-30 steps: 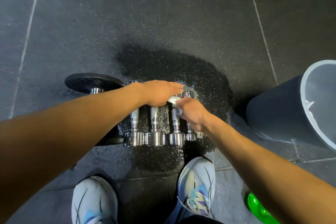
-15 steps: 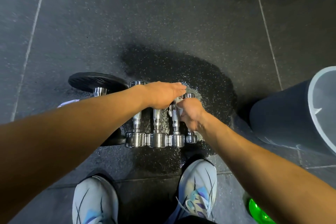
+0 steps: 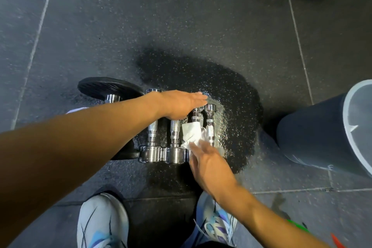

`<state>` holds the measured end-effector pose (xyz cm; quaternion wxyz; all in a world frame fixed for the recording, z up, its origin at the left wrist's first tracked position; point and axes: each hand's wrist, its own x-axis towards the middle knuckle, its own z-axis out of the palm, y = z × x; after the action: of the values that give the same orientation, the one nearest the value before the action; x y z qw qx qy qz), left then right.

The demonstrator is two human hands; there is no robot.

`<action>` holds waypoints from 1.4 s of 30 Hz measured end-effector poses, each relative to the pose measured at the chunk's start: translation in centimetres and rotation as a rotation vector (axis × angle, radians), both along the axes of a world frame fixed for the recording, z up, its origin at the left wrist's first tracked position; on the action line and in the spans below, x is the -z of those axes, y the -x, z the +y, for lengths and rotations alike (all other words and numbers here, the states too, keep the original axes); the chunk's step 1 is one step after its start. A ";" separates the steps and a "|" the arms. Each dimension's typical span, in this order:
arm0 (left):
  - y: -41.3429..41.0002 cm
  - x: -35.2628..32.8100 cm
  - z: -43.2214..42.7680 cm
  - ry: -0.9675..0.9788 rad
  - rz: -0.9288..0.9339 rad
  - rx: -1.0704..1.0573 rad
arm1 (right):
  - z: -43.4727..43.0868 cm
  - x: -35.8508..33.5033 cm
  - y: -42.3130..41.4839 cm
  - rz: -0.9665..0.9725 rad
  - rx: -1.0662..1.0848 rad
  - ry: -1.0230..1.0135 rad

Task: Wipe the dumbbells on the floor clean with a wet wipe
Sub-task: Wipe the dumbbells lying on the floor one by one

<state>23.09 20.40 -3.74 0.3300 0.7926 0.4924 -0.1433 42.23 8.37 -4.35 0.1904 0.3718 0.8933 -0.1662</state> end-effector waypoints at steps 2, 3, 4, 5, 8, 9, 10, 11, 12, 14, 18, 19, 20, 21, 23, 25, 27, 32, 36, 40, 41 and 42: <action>0.1 0.0 0.0 0.000 -0.007 0.012 | -1.3 -0.4 -0.7 0.015 0.023 -0.102; 0.3 0.0 0.0 -0.013 -0.008 0.019 | -1.6 0.0 -1.2 0.051 0.096 -0.080; 0.5 0.1 0.1 -0.042 -0.008 0.028 | -1.7 0.2 -1.6 0.121 0.160 -0.060; 0.8 0.2 0.3 -0.086 -0.010 0.042 | -1.9 0.4 -1.8 0.190 0.220 -0.053; 1.7 1.0 0.6 -0.274 -0.032 0.084 | -0.7 1.3 -1.6 0.209 0.275 -0.059; 1.9 1.2 0.6 -0.316 -0.030 0.074 | 0.2 1.4 -1.2 0.214 0.321 -0.033; 2.0 1.4 0.5 -0.331 -0.030 0.055 | 1.1 1.6 -1.0 0.239 0.356 -0.035; 2.0 1.5 0.4 -0.333 -0.035 0.036 | 2.1 2.0 -0.7 0.259 0.394 -0.037; 2.0 1.7 0.3 -0.331 -0.045 0.021 | 2.9 2.3 -0.4 0.280 0.457 -0.014; 2.1 1.9 0.1 -0.343 -0.058 0.010 | 4.1 2.2 0.9 0.325 0.598 0.098; 2.3 2.2 0.1 -0.354 -0.078 0.031 | 5.3 2.2 2.9 0.311 0.643 0.112; 2.2 2.2 0.2 -0.357 -0.077 0.037 | 5.7 2.2 3.1 0.329 0.649 0.127; 2.1 2.1 0.2 -0.355 -0.074 0.037 | 6.0 2.1 3.4 0.337 0.658 0.144; 2.0 2.0 0.2 -0.351 -0.067 0.034 | 6.4 2.1 3.5 0.335 0.664 0.143; 1.9 2.0 0.3 -0.342 -0.057 0.025 | 7.2 2.5 3.9 0.359 0.701 0.111; 1.9 2.1 0.3 -0.332 -0.058 0.022 | 7.5 2.7 4.0 0.408 0.715 0.045; 2.1 2.1 0.2 -0.313 -0.071 0.023 | 7.0 3.2 3.8 0.415 0.663 -0.027; 2.8 1.9 0.3 -0.270 -0.110 -0.001 | 4.8 5.5 3.7 0.274 0.448 -0.104; 2.6 1.8 0.3 -0.255 -0.113 -0.015 | 5.5 4.7 3.7 0.242 0.376 -0.229; 2.7 2.3 0.1 -0.260 -0.101 -0.020 | 4.8 4.6 2.9 0.263 0.453 -0.101; 2.8 2.3 0.1 -0.253 -0.096 -0.024 | 4.9 4.5 2.9 0.247 0.476 -0.071; 2.8 2.4 0.1 -0.242 -0.093 -0.029 | 5.1 4.5 2.9 0.243 0.489 -0.057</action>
<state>20.29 20.46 -6.14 0.2564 0.8252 0.5017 -0.0410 39.34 13.48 -8.82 0.0257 0.5591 0.7974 -0.2254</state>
